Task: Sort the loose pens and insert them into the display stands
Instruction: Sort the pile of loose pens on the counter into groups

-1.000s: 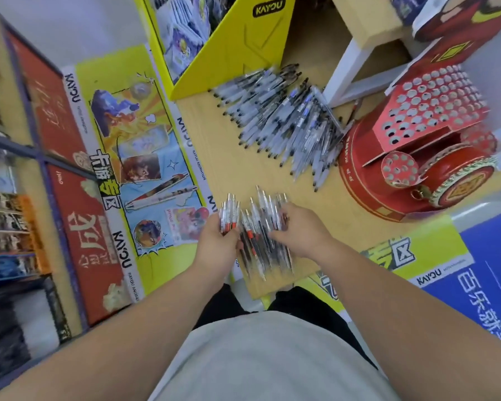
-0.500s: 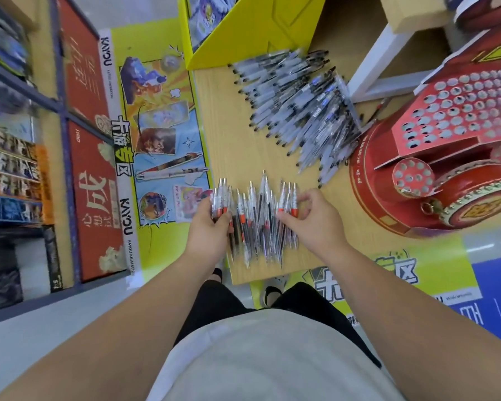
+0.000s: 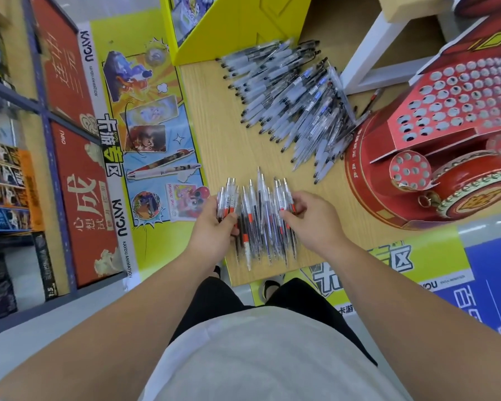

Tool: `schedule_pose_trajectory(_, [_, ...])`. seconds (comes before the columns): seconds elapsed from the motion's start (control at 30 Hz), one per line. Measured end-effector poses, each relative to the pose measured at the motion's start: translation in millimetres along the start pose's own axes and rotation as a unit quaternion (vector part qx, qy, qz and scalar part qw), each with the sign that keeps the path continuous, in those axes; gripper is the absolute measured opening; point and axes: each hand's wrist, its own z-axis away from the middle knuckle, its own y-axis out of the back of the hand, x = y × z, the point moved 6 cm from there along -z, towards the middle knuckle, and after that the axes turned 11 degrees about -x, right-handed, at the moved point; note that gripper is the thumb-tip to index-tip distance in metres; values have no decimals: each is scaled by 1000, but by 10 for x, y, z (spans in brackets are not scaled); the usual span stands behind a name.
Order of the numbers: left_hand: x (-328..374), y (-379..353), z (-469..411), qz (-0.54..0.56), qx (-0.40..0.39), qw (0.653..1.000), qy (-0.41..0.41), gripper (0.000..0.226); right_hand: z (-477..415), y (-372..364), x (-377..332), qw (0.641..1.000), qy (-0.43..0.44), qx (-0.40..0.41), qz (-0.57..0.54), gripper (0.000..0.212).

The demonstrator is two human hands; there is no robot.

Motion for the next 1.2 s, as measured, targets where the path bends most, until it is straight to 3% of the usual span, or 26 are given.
schedule_pose_trajectory(0.17, [-43, -20, 41, 22, 14, 1000, -9, 36, -5, -52, -58, 999, 2, 17, 30, 54])
schedule_pose_trajectory(0.37, [-32, 5, 55, 32, 13, 999, -5, 38, 3, -77, -69, 999, -6, 17, 35, 48])
schedule_pose_trajectory(0.63, [-18, 17, 109, 46, 29, 998, -10, 26, 36, -53, -166, 1000, 11, 21, -5, 40])
schedule_pose_trajectory(0.8, [44, 43, 116, 58, 35, 998, -10, 16, 20, 17, -102, 999, -16, 20, -19, 58])
schedule_pose_trajectory(0.97, [159, 53, 103, 100, 29, 994, -7, 12, -4, 115, -14, 998, -44, 29, -41, 49])
schedule_pose_trajectory(1.1, [331, -78, 124, 207, -48, 977, -7, 15, 34, 240, -187, 994, -38, 46, -94, 36])
schedule_pose_trajectory(1.2, [434, -202, 131, 263, -102, 959, -4, 18, 73, 173, -537, 974, 0, -43, -220, 17])
